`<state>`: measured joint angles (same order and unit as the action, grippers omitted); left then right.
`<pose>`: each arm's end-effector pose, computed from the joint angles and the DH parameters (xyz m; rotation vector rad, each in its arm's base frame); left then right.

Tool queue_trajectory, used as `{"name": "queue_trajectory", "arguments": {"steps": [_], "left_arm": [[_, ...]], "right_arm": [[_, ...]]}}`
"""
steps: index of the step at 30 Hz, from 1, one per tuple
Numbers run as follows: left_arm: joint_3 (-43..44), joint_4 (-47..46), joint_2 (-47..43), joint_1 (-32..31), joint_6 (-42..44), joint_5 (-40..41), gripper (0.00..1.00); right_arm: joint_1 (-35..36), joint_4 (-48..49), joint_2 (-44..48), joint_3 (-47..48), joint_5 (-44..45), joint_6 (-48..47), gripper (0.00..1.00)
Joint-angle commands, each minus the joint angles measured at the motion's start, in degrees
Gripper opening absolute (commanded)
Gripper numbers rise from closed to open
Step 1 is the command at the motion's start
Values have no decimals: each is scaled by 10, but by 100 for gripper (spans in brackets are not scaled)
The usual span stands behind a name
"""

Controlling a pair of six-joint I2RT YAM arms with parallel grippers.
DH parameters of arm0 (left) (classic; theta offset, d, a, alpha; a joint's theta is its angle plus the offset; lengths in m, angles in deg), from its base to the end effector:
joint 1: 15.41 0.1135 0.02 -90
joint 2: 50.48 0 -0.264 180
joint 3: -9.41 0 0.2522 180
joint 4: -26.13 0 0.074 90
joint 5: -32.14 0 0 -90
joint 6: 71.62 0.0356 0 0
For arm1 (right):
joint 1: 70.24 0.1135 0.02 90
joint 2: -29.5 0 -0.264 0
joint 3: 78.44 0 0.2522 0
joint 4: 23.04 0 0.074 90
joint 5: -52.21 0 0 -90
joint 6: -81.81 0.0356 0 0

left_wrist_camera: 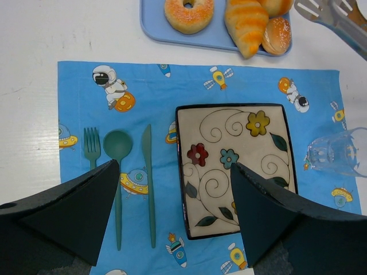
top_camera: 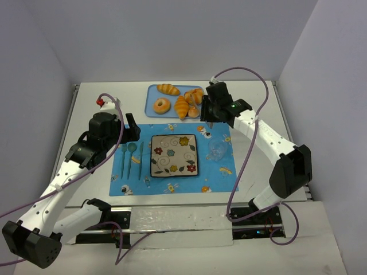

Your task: Place the bread

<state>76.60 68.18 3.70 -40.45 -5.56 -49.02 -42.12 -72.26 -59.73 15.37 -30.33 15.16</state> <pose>0.1896 -0.0825 0.3313 -0.0750 2.0900 -0.3628 0.3070 0.1588 0.3208 -0.0340 2.3599 0.2896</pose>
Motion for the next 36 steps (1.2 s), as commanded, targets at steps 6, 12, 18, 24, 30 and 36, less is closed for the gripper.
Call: {"name": "queue_trajectory", "arguments": {"steps": [6,12,18,24,30,36], "left_arm": [[1,-16,-1,2,-1,6,88],[0,-17,-1,3,-1,4,88],[1,-16,0,2,-2,5,88],[0,-16,1,2,-1,5,88],[0,-16,2,3,-1,5,88],[0,-16,3,3,-1,4,88]], "right_arm": [[19,34,-17,-13,4,9,50],[22,29,-26,-18,24,11,51],[23,34,-26,-35,34,13,52],[23,38,-35,-41,28,13,52],[23,44,-45,-40,21,13,52],[23,47,-60,-37,16,12,52]]}}
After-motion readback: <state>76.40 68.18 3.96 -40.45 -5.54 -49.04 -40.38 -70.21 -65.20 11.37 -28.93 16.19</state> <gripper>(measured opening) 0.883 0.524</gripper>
